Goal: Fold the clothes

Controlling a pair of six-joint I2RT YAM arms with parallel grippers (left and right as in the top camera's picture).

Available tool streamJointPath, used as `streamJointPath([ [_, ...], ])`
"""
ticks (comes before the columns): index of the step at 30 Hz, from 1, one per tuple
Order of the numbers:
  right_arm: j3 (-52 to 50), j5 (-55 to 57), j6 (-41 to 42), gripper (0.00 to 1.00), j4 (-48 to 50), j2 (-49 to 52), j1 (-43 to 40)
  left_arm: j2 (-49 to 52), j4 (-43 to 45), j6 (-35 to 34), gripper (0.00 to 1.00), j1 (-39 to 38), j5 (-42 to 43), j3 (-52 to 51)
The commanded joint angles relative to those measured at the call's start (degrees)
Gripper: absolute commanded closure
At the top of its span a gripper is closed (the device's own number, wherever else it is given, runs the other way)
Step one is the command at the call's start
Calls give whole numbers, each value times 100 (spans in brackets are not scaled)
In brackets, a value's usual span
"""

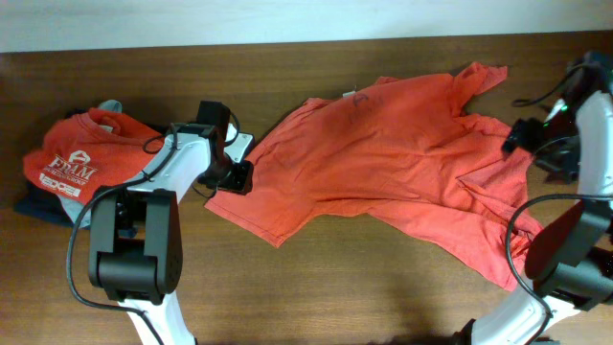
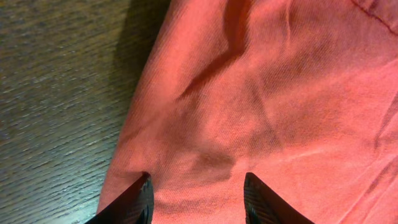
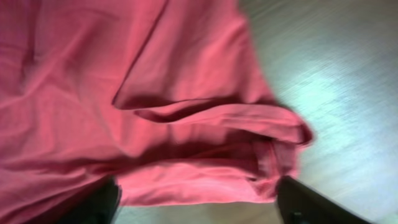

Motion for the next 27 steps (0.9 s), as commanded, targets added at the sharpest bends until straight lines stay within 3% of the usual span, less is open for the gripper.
streamJointPath([
  [1, -640, -457, -256, 33, 411, -52, 321, 216, 9, -175, 53, 131, -304, 11],
  [2, -907, -656, -398, 38, 713, -52, 437, 216, 11, -216, 53, 168, -299, 11],
  [5, -1759, -734, -463, 39, 1742, -52, 745, 216, 13, -267, 53, 275, -299, 13],
  [7, -2267, -546, -452, 28, 2448, -52, 857, 216, 13, -267, 53, 295, -299, 13],
  [10, -2756, -101, -11, 28, 3123, -31, 841, 216, -4, -267, 53, 308, -280, 11],
  [12, -3003, 289, 273, 43, 3423, -31, 763, 216, -4, -264, 53, 306, -278, 11],
  [15, -3224, 560, 304, 51, 3683, -26, 597, 216, 0, -267, 53, 306, -267, 11],
  [18, -3329, 629, 374, 71, 3836, -26, 391, 216, 37, -264, 53, 304, -238, 11],
  [20, -3233, 907, 518, 90, 3757, -52, 164, 219, 48, -264, 53, 304, -238, 11],
  [27, -1878, 935, 431, 95, 3053, -162, -892, 216, 61, -264, 52, 304, -238, 11],
])
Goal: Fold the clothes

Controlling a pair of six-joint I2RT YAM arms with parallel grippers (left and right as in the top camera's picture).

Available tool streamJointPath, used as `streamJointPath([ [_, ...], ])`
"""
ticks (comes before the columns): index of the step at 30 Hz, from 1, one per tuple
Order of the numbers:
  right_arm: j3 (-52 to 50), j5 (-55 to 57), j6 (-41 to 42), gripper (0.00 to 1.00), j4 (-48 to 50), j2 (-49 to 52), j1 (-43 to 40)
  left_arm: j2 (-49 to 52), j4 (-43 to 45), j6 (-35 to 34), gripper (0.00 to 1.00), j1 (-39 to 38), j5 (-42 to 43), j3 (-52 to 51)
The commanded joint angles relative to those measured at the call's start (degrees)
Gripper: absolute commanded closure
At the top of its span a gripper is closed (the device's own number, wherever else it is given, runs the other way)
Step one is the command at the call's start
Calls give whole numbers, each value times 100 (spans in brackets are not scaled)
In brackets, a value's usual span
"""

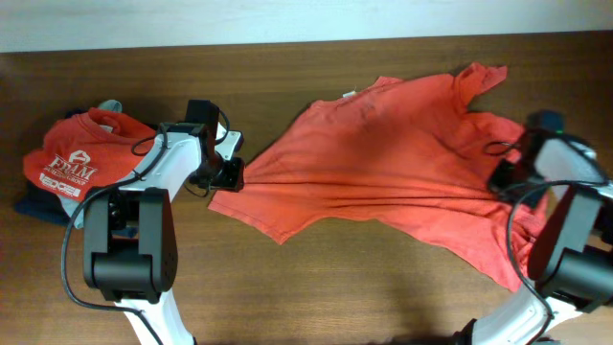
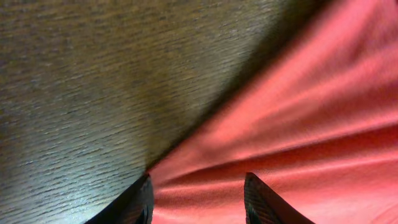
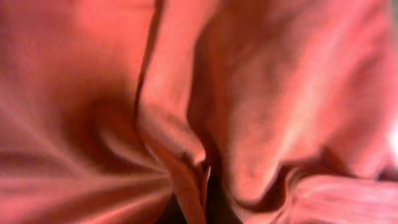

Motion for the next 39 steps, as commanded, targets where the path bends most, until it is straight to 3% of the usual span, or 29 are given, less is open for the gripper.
streamJointPath([
  [1, 1099, 501, -11, 94, -186, -116, -704, 212, 33, -33, 53, 48, -175, -2],
  [7, 1991, 433, -142, 87, -269, -116, -1316, 212, 33, -33, 53, 48, -173, -2],
  [9, 2041, 302, -129, 60, -267, -116, -1425, 214, 31, -33, 52, 48, -173, -2],
  [11, 2039, 74, -127, 58, -380, -116, -1469, 212, 33, -33, 52, 48, -94, -2],
  [13, 2039, -155, -129, 41, -479, -109, -1469, 212, 81, -22, 53, 46, 306, 0],
  [14, 2039, -234, -127, 31, -511, -109, -1460, 212, 109, 85, 47, 35, 629, 2],
  [17, 2039, -393, -125, 15, -632, -109, -1456, 212, 92, 538, 45, -138, 1408, 52],
  [25, 2039, -1661, -127, 13, -1121, -109, -1460, 212, 79, 1519, 42, -1617, 1729, 151],
  [27, 2039, -1952, -129, 12, -1270, -109, -1460, 212, 122, 1519, 42, -2061, 1591, 264],
  [35, 2039, -2500, -146, 12, -1550, -109, -1460, 214, 601, 1464, 24, -3047, 1325, 579],
  [39, 2039, -2573, -146, 12, -1644, -109, -1460, 275, 1099, 651, 24, -3307, 1331, 577],
])
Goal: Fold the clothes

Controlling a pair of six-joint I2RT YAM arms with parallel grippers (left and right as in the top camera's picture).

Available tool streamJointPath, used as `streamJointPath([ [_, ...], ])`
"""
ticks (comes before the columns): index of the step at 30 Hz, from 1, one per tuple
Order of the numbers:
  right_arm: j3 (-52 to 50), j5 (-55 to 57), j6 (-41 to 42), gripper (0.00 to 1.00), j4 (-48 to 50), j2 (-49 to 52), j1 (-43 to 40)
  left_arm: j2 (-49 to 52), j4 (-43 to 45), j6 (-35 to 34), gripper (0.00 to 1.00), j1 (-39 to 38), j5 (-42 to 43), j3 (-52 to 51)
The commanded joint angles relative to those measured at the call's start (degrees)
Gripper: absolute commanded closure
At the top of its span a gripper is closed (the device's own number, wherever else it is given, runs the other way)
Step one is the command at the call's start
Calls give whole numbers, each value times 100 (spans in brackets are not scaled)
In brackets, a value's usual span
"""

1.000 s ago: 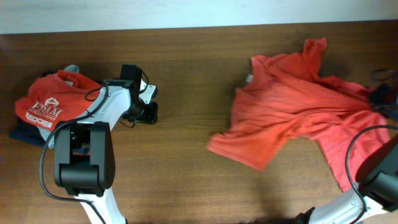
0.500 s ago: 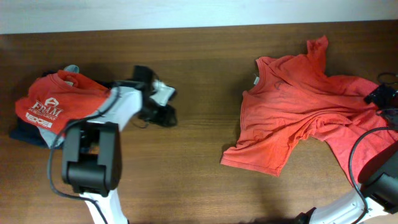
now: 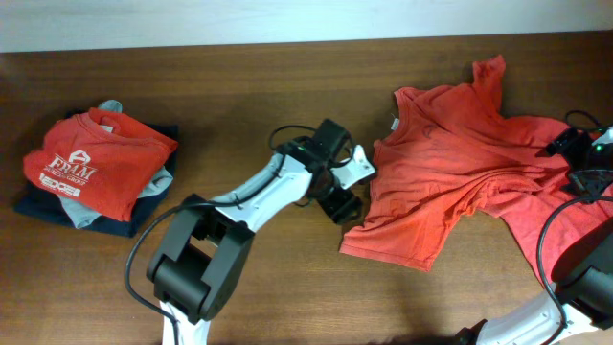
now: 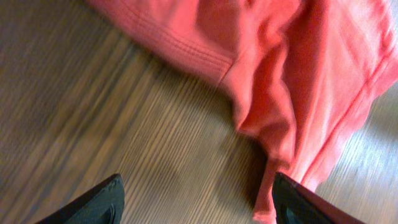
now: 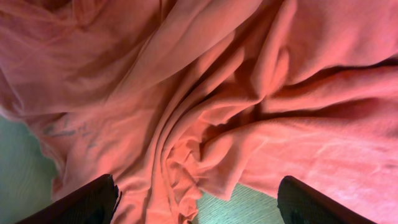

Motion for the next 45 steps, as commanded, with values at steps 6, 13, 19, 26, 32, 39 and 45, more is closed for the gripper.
streamJointPath([
  [6, 59, -238, 9, 12, -94, -92, 24, 372, 623, -1001, 27, -485, 424, 92],
  [13, 59, -238, 11, 13, -155, -92, 24, 472, 914, -1351, 43, -658, 588, 125],
  [19, 59, -234, 9, 13, -236, -92, 24, 466, 966, -1375, 99, -667, 590, 144],
  [26, 59, -219, -256, 14, -420, -92, 33, 37, -1169, -2107, 100, 494, -2763, 1274],
  [32, 59, -214, -542, 14, -367, -92, 262, -289, -2413, -2103, 100, 1993, -3300, 1989],
  [39, 28, 251, -601, 14, -282, -90, 914, -402, -2962, -2081, 100, 2918, -2787, 1998],
  [45, -299, 378, -949, 14, -131, -66, 1823, -402, -3038, -2039, 100, 2966, -2894, 1998],
])
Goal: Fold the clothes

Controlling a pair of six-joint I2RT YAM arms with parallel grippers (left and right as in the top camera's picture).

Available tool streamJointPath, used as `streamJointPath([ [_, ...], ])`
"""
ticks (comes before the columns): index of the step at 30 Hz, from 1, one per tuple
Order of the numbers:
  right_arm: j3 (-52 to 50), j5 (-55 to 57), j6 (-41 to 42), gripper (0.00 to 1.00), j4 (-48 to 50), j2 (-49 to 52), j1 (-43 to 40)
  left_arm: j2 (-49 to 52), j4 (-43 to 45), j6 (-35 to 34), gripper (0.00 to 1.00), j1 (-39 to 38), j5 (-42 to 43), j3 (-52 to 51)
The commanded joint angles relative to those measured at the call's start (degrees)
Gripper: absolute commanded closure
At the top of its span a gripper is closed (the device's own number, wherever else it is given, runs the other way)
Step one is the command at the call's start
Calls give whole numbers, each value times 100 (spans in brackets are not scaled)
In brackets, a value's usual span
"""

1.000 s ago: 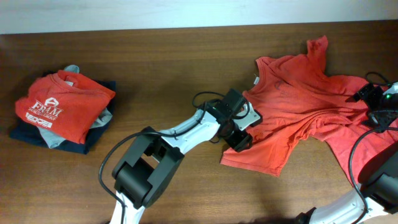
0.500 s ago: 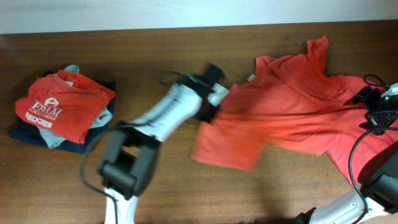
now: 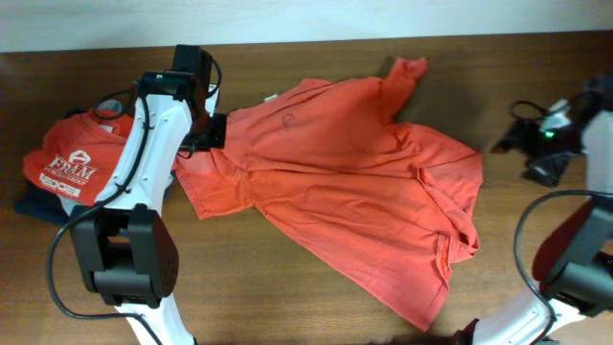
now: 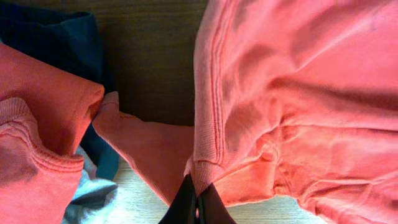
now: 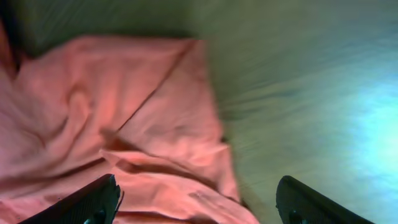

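Note:
The orange shirt (image 3: 345, 182) lies spread and wrinkled across the middle of the table, one sleeve up at the back. My left gripper (image 3: 211, 131) is at its far left edge, beside the folded stack. In the left wrist view that gripper (image 4: 198, 200) is shut on the shirt's stitched hem (image 4: 208, 112). My right gripper (image 3: 522, 146) hangs off the shirt's right side. Its wrist view is blurred; the gripper (image 5: 199, 205) stands wide open with the shirt's edge (image 5: 124, 124) below it and nothing between its fingers.
A stack of folded clothes (image 3: 81, 163) sits at the far left, an orange printed shirt on top over navy (image 4: 62, 37) and grey pieces. The wooden table (image 3: 287, 287) shows bare in front and at the far right.
The shirt was bunched at the right with both grippers open. Now my left gripper is shut on its hem at the far left and the shirt is spread across the middle. The right gripper is off it.
The shirt lay spread in the middle with a gripper at each side edge. Then it was stretched taut between them. Then it sat crumpled at the right, both grippers open. Now the left gripper holds its hem near the folded stack.

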Motion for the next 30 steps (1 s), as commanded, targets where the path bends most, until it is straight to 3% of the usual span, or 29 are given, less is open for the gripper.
streamJointPath([
  [1, -345, 256, -330, 14, 214, -66, 625, -83, -13, -13, 100, -39, 17, 44],
  [8, -1390, 960, -411, 19, 1574, -63, 1720, -83, -2, -11, 100, -39, 20, 44],
  [11, -1818, 949, -413, 29, 2269, -63, 2013, -83, -2, -11, 100, -39, 17, 44],
  [18, -2048, 973, -409, 49, 2745, -63, 2194, -83, 2, -11, 100, -39, 20, 44],
  [20, -2048, 973, -409, 61, 2791, -63, 2192, -83, 2, -11, 100, -39, 20, 44],
  [21, -2048, 973, -350, 81, 2787, -63, 2192, -83, 0, -11, 100, -39, 20, 44],
  [23, -2046, 970, -328, 96, 2750, -66, 2192, -83, 2, -11, 100, -39, 17, 44],
  [27, -1919, 1176, -321, 96, 2490, -138, 2022, -83, -2, 59, 100, -39, 20, 44],
  [30, -1556, 1987, 31, 96, 2048, -236, 1620, -83, -2, 118, 100, -39, 17, 44],
])
